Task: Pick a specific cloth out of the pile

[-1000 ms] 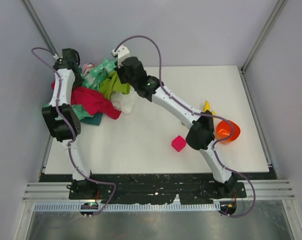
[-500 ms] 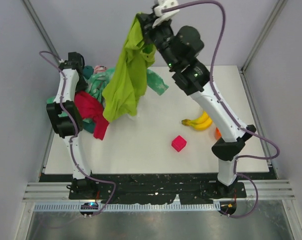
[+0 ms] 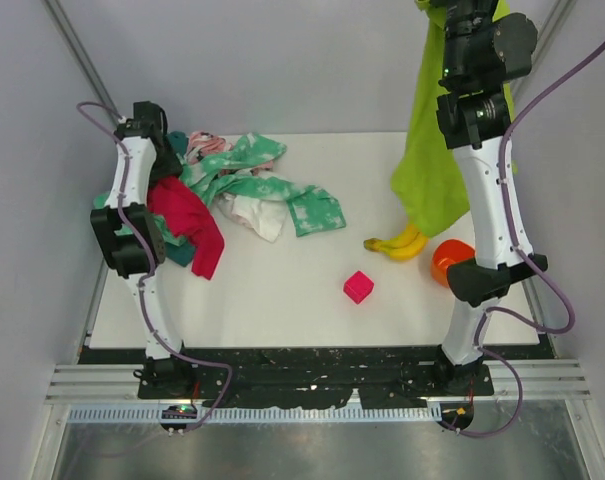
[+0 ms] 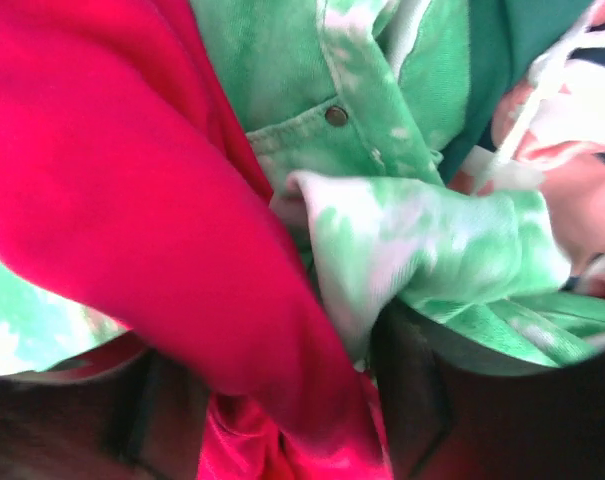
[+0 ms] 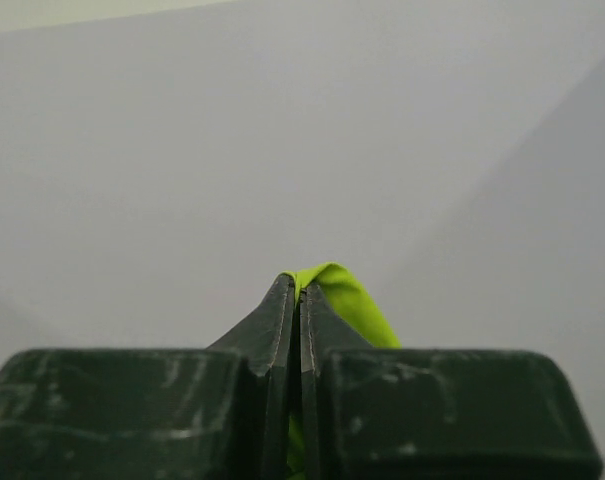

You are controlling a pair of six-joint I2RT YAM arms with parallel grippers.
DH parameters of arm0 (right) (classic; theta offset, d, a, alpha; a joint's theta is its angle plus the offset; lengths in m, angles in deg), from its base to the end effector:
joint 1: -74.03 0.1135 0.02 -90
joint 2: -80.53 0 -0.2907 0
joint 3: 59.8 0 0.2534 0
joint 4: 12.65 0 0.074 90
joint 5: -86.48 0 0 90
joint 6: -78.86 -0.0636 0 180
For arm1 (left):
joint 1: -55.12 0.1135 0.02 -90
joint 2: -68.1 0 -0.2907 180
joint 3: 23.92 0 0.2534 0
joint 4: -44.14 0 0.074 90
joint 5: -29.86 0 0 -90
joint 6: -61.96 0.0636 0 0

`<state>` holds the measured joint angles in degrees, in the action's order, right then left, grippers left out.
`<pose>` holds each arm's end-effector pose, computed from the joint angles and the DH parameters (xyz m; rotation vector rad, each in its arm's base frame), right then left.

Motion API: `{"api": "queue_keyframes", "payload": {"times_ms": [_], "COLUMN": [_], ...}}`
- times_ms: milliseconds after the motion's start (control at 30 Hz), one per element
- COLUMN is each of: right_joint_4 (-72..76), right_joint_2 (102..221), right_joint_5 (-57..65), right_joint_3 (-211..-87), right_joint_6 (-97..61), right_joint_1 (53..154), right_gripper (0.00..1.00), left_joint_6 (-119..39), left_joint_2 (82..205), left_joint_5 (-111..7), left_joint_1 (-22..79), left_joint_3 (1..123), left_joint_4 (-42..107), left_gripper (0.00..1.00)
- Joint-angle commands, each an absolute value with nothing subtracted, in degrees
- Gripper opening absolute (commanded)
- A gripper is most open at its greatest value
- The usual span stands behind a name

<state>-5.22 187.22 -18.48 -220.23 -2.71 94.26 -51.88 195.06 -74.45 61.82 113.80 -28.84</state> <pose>0.3312 0.1046 0.6942 0.0529 0.7960 0.0954 0.5016 0.0748 0.2731 -0.7678 2.5039 0.2285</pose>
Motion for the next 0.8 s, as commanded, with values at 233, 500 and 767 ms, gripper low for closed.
{"api": "queue_keyframes", "payload": {"times_ms": [233, 500, 767], "right_joint_4": [-8.87, -10.55, 4.99], "right_joint_2": [187.93, 188.63, 189.35], "right_joint_5": [-21.71, -25.4, -16.3], "right_joint_3": [-199.73, -176.34, -174.39], "right_joint_6": [-4.8, -10.87, -21.31], "right_joint_1": [82.65, 78.17, 75.1], "right_gripper": [0.05, 0.05, 0.47], "left_joint_6": [-51.25, -52.38, -54.41], "left_joint_2": [168.32, 150.39, 133.95], "left_joint_5": [-72.8, -73.15, -70.95], "left_joint_1": [56.62, 48.97, 47.12], "left_joint_3": [104.67, 84.98, 69.32], "left_joint_4": [-23.27, -12.99, -9.19], "left_gripper": [1.0, 1.0, 1.0]}}
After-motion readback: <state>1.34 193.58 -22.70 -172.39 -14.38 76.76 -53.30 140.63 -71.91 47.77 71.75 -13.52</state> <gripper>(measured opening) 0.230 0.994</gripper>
